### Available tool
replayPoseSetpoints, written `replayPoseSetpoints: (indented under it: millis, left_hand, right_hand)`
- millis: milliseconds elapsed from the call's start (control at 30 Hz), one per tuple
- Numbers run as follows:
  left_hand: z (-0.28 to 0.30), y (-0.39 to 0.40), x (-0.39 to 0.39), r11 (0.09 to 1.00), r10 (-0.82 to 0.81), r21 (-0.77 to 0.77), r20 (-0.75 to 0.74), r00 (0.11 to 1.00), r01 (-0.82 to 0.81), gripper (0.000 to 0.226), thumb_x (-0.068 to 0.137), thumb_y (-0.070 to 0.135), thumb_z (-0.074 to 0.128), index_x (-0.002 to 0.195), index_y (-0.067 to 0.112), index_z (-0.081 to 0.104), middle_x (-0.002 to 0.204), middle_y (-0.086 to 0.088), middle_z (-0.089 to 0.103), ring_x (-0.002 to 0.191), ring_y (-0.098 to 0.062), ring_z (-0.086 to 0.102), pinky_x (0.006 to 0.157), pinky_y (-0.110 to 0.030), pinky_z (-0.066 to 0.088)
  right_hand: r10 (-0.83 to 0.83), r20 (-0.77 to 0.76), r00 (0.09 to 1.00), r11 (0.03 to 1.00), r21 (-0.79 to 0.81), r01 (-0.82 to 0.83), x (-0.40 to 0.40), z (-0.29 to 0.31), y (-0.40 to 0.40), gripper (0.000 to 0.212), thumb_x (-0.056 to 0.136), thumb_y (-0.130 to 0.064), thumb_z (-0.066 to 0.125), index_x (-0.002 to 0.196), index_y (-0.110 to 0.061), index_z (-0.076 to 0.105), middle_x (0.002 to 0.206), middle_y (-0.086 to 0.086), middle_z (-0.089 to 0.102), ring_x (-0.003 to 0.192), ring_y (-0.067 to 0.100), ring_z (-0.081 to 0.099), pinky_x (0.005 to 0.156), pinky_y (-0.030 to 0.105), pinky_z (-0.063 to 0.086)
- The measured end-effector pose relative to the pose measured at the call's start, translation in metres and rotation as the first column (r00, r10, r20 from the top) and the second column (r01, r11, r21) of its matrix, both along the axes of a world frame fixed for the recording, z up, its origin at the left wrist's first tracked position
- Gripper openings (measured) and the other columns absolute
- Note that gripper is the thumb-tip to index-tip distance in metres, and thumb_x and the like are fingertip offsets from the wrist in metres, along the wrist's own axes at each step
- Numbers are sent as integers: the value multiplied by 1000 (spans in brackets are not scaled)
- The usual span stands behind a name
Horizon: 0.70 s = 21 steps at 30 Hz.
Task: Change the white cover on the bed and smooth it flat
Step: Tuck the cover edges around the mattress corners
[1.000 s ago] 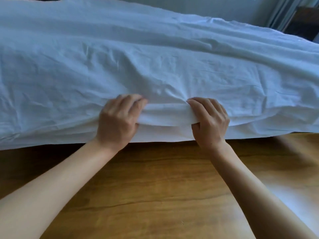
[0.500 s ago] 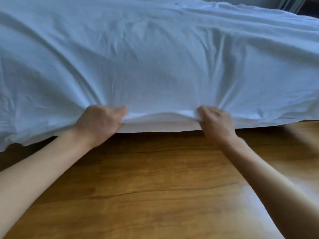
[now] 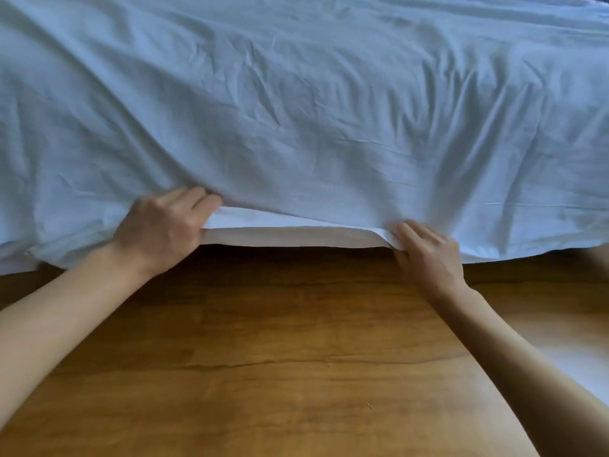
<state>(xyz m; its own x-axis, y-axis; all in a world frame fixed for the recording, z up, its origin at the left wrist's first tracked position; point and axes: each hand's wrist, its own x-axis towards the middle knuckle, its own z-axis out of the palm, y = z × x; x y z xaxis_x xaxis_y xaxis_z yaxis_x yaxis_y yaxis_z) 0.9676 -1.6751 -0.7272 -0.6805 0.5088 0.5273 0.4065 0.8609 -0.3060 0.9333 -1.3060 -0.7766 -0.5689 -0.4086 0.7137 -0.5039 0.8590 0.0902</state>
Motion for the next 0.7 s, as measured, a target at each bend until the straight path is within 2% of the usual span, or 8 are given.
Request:
replayPoseSetpoints:
  millis: [133, 267, 333, 400, 467, 567, 633, 700]
  left_hand:
    - [-19, -22, 12, 999, 19, -39, 59, 998, -17, 28, 70, 1, 37, 78, 0, 64, 72, -15, 58, 58, -34, 57, 40, -32, 40]
    - [-37, -14, 23, 1000, 11, 17, 101, 995, -13, 22, 67, -8, 38, 65, 2, 58, 61, -11, 51, 49, -29, 51, 41, -23, 29]
    - [-42, -10, 22, 1000, -11, 21, 82, 997, 9, 25, 67, -12, 37, 64, 3, 57, 58, -10, 49, 47, -27, 49, 43, -21, 25]
    - [-51, -15, 22, 999, -44, -29, 53, 998, 46, 30, 72, -12, 32, 67, 4, 56, 60, -10, 50, 48, -26, 48, 41, -24, 30]
    - [-62, -21, 26, 991, -64, -117, 75, 995, 72, 26, 75, -15, 42, 72, 5, 58, 66, -11, 54, 53, -25, 50, 42, -29, 40]
    - [-64, -32, 34, 984, -18, -171, 155, 988, 44, 23, 64, -14, 67, 76, 5, 60, 73, -11, 56, 59, -25, 53, 47, -33, 45]
    - [-61, -44, 38, 987, 4, -156, 204, 979, 29, 25, 62, -9, 74, 77, 7, 61, 74, -9, 56, 62, -23, 54, 48, -31, 43]
    - [-63, -60, 46, 985, 14, -171, 256, 966, 31, 21, 67, 2, 76, 80, 10, 61, 75, -6, 56, 64, -20, 53, 49, -29, 42]
  right_hand:
    - [78, -28, 997, 991, 109, -75, 3, -13, 6, 20, 70, 8, 49, 76, -3, 65, 67, 9, 57, 53, 28, 51, 44, 27, 33]
    - [41, 64, 997, 989, 142, -50, -1, -35, 5, 24, 60, 14, 45, 69, -3, 60, 59, 7, 49, 48, 25, 42, 47, 26, 23]
    - [49, 107, 993, 988, 141, -64, -5, -41, 5, 27, 61, 13, 38, 69, -2, 58, 59, 8, 48, 48, 25, 41, 45, 27, 25]
    - [80, 113, 990, 983, 157, -98, -7, -44, 5, 28, 64, 9, 32, 70, -1, 58, 60, 10, 49, 48, 27, 43, 44, 30, 31]
    - [111, 109, 988, 973, 190, -131, -7, -42, 8, 28, 69, 6, 33, 76, 0, 59, 65, 12, 53, 51, 29, 48, 45, 32, 37]
    - [146, 135, 980, 945, 273, -179, -10, -28, 8, 20, 75, -1, 48, 93, -2, 58, 79, 19, 63, 63, 37, 61, 51, 40, 49]
    - [125, 131, 983, 936, 314, -161, -13, -19, 1, 29, 71, -9, 56, 99, -4, 52, 89, 22, 61, 72, 40, 62, 59, 42, 49]
    - [171, 108, 979, 907, 372, -199, -14, -16, -17, 34, 74, -17, 54, 105, -4, 50, 100, 21, 54, 81, 39, 56, 68, 42, 42]
